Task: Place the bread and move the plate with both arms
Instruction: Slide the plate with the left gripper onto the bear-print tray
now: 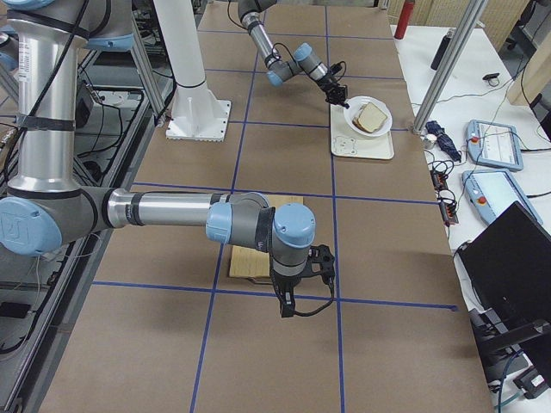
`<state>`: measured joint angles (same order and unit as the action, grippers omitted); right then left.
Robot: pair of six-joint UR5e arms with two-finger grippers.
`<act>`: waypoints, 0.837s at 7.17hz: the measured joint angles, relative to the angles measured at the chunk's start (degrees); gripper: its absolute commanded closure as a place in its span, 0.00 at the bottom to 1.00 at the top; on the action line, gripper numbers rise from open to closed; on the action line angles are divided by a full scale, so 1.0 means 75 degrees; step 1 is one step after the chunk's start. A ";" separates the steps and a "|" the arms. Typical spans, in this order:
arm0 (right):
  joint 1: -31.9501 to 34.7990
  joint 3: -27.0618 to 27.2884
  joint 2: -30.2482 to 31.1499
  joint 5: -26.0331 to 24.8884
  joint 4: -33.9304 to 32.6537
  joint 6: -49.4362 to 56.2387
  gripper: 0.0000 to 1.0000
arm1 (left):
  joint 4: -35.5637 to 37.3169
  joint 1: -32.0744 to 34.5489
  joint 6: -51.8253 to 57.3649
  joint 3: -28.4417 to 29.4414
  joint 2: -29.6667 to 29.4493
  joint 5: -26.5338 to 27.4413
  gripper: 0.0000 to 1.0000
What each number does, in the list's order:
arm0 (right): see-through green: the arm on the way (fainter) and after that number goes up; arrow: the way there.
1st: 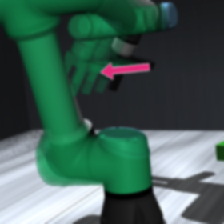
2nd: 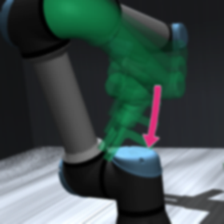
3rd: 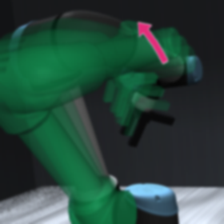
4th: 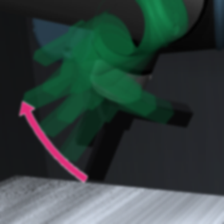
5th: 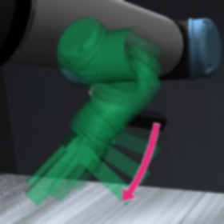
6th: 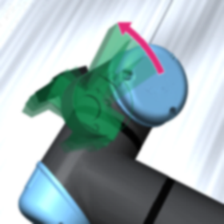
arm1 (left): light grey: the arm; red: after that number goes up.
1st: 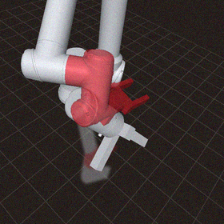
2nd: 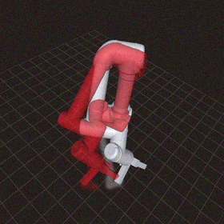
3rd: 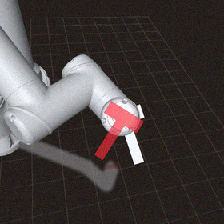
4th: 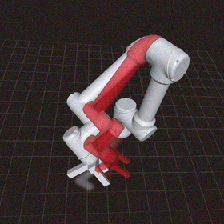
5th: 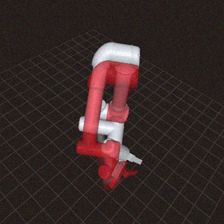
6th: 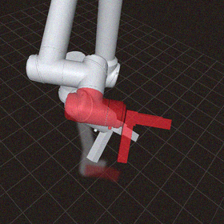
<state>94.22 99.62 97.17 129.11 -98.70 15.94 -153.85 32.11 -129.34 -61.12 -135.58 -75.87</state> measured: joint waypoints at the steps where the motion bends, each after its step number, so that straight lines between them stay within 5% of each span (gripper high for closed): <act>1: 0.0000 -0.0022 -0.0016 -0.0003 0.0002 -0.0003 0.00 | 0.0007 -0.0034 0.0235 -0.0025 0.0012 -0.0007 0.01; 3: 0.0000 -0.0057 -0.0045 -0.0003 0.0003 -0.0004 0.00 | 0.0010 -0.0068 0.1018 -0.0443 0.0214 -0.0142 0.02; 6: 0.0000 -0.0064 -0.0057 -0.0002 0.0007 -0.0002 0.00 | 0.0810 -0.0056 0.2105 -0.1836 0.0875 -0.1365 0.02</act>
<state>94.22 99.15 96.74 129.09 -98.65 15.92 -147.78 31.70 -113.55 -74.89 -129.02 -86.11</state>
